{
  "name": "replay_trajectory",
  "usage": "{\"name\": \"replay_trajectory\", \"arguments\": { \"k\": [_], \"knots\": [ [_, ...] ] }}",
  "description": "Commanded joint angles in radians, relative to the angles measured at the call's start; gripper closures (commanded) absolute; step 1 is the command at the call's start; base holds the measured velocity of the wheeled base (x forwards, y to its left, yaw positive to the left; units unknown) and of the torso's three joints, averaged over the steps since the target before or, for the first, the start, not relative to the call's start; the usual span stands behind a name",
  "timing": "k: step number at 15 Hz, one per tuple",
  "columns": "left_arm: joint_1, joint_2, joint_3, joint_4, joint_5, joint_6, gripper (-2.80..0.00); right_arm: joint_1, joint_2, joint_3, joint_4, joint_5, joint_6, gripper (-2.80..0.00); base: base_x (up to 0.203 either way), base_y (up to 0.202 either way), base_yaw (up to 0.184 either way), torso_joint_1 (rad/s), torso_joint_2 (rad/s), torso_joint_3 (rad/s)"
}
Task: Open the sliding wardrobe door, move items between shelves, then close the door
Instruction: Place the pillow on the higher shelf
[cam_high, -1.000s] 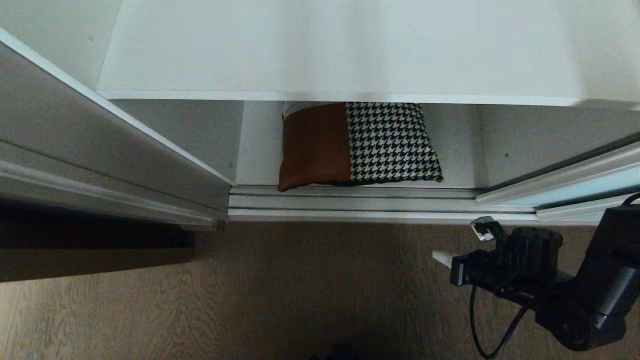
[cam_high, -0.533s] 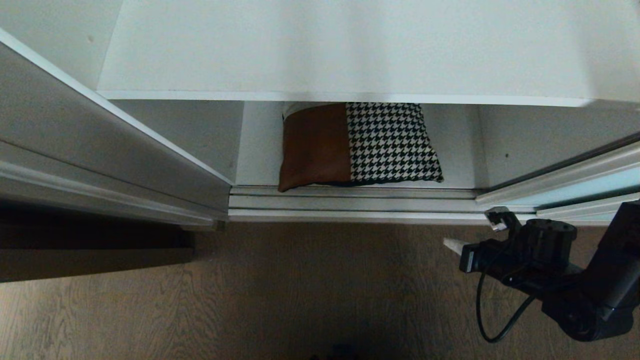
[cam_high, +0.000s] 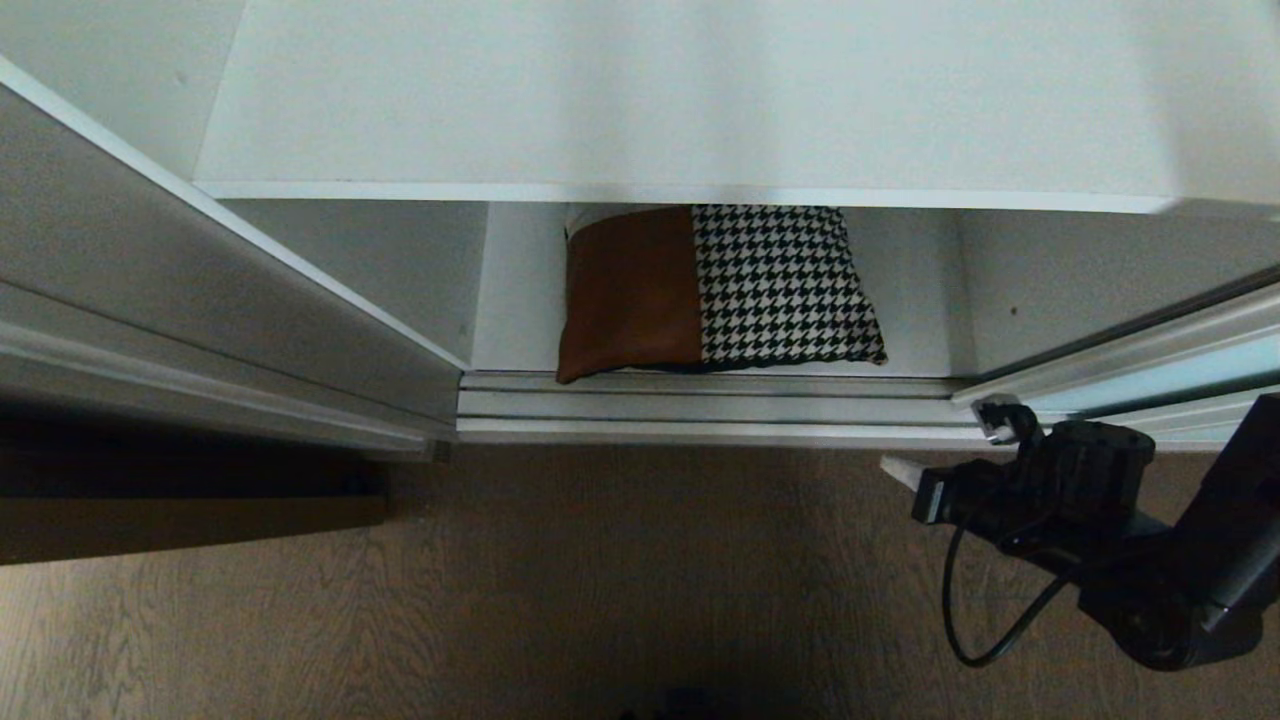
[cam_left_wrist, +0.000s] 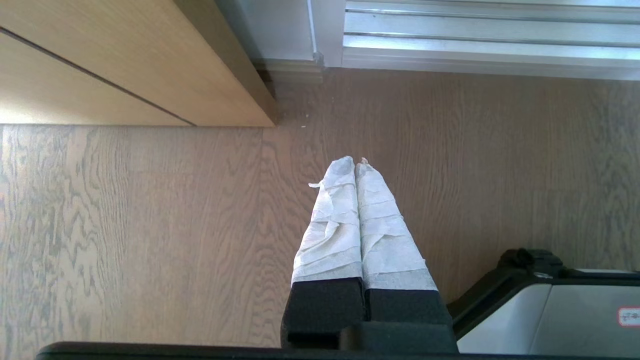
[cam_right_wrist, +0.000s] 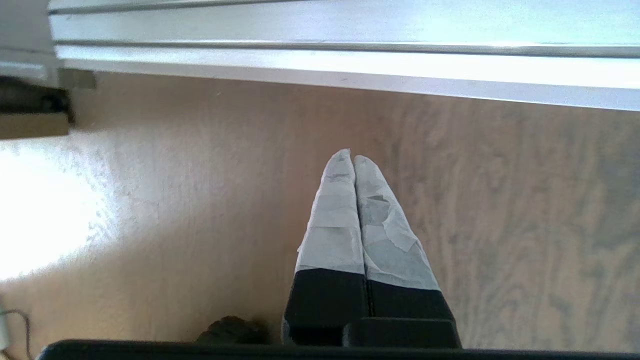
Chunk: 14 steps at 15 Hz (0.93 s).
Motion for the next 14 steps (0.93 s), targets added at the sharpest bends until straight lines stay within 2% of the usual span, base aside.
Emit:
{"name": "replay_trajectory", "arguments": {
  "k": [1,4,5,6,9,14],
  "knots": [
    [0.0,0.001,0.002,0.0,0.0,0.0,0.0,0.015,0.002,0.001,-0.002,0.002,0.001,0.0,0.0,0.0,0.0,0.0,0.0,0.0],
    [0.001,0.001,0.002,0.0,0.0,0.0,0.0,0.029,0.002,-0.043,0.026,-0.017,-0.002,0.0,0.0,0.0,0.0,0.0,0.0,0.0],
    [0.001,0.001,0.002,0.0,0.0,0.0,0.0,0.03,0.0,-0.064,0.056,-0.049,-0.011,0.0,0.0,0.0,0.0,0.0,0.0,0.0],
    [0.0,0.001,0.002,0.0,0.0,0.0,0.0,0.029,-0.012,-0.067,0.066,-0.06,-0.032,-2.8,0.0,0.0,0.0,0.0,0.0,0.0],
    [0.0,0.001,0.002,0.0,0.0,0.0,0.0,0.029,0.025,-0.093,0.032,-0.063,-0.077,-2.8,0.0,0.0,0.0,0.0,0.0,0.0],
    [0.0,0.001,0.002,0.0,0.0,0.0,0.0,0.019,0.116,-0.174,-0.011,-0.044,-0.069,-2.8,0.0,0.0,0.0,0.0,0.0,0.0]
  ]
}}
